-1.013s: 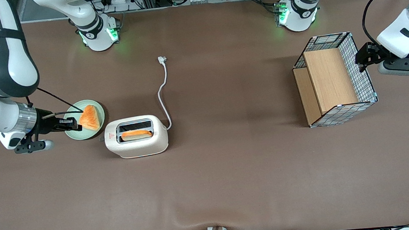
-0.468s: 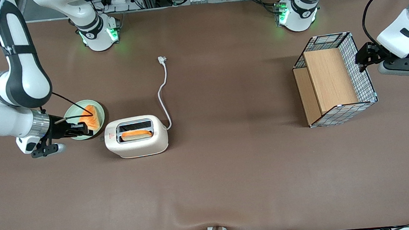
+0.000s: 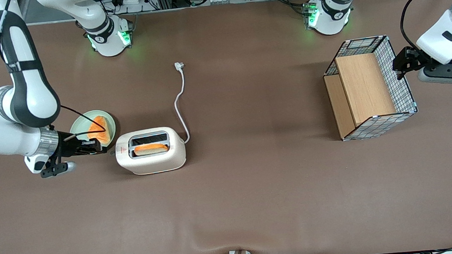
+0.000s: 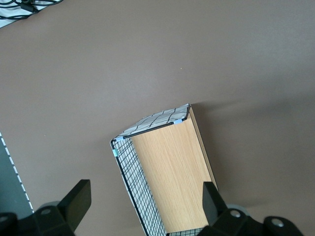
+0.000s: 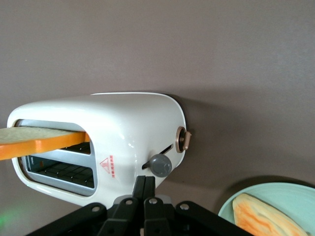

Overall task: Press toaster button with right arm
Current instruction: 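Lower the right gripper beside the toaster's side knob and lever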

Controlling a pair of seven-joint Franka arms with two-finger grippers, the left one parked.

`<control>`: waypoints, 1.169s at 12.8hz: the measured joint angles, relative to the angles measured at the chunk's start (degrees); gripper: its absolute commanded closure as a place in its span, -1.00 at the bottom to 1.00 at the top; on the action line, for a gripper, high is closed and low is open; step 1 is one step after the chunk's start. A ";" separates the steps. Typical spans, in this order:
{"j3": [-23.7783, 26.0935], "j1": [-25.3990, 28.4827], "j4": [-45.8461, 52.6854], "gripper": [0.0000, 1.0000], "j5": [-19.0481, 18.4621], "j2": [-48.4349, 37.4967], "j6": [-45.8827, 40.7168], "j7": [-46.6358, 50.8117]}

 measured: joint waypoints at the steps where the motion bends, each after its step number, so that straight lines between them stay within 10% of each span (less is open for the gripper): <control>1: -0.04 -0.37 -0.01 1.00 0.70 0.54 0.00 -1.11; 15: 0.03 -1.49 -0.09 1.00 7.69 3.85 -0.48 -5.49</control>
